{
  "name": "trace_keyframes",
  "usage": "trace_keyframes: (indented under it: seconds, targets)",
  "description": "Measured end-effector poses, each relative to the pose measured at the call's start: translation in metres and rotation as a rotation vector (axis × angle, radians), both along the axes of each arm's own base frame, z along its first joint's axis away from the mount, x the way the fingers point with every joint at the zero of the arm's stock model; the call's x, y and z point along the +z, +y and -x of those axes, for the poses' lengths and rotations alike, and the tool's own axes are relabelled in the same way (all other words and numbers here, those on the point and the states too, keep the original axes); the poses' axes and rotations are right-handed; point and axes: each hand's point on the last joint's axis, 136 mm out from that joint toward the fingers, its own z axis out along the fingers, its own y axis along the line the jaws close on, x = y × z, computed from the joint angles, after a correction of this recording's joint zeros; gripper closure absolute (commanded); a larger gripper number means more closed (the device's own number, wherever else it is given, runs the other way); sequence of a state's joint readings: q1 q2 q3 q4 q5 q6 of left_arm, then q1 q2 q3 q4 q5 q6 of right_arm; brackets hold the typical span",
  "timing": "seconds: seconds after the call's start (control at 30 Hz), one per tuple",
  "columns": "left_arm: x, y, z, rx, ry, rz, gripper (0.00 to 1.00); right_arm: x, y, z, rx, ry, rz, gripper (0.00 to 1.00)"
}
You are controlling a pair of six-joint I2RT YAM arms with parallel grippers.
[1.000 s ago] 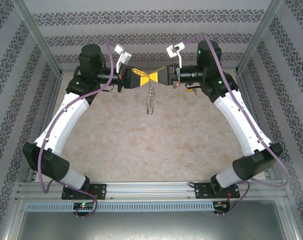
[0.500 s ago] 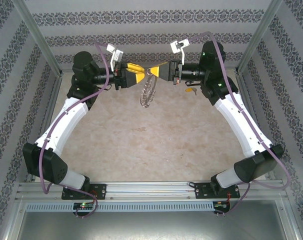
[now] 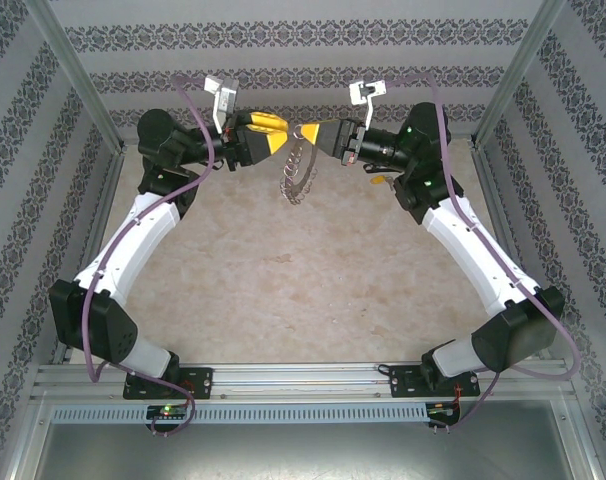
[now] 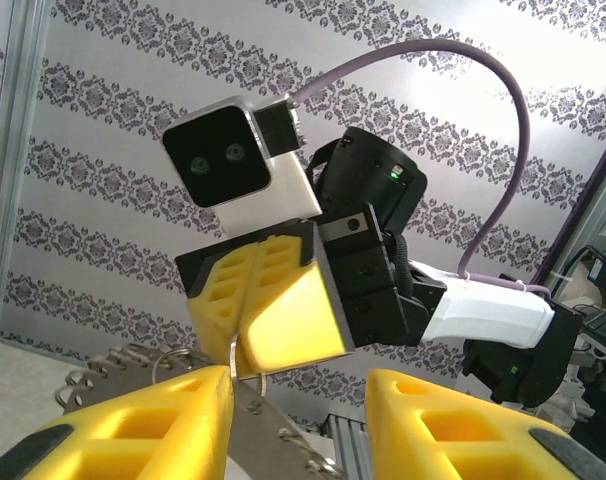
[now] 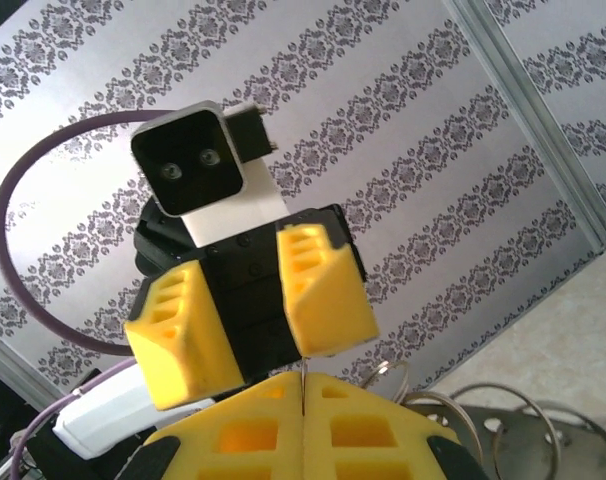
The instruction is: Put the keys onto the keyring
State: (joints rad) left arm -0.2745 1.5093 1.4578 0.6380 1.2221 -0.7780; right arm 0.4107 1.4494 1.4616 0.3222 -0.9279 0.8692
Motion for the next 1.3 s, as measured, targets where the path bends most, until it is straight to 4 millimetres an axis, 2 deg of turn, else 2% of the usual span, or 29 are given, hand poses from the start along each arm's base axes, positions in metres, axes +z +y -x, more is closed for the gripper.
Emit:
trace_keyframes:
  seconds: [0.13,0.3,0.67,0.8,1.03,1.3]
  targets:
    - [-0.004,-0.001,-0.005,-0.003,0.020,0.000,0.64,0.005,0.003,0.002,-0.002,-0.014,-0.028,1.00]
    - [-0.003,-0.002,-0.006,-0.006,0.023,0.004,0.75,0.010,0.003,0.002,-0.017,-0.029,-0.057,1.00]
    - [-0.002,-0.002,-0.005,-0.008,0.021,0.007,0.79,0.013,0.009,0.005,-0.018,-0.039,-0.091,1.00]
    - [-0.002,-0.002,-0.005,-0.010,0.025,0.007,0.88,0.012,0.008,0.003,-0.030,-0.041,-0.096,1.00]
    - [-0.001,-0.003,-0.002,-0.013,0.022,0.008,0.97,0.013,0.009,0.003,-0.035,-0.044,-0.102,1.00]
    - [0.000,-0.003,-0.002,-0.015,0.027,0.009,0.96,0.013,0.009,0.003,-0.037,-0.058,-0.101,1.00]
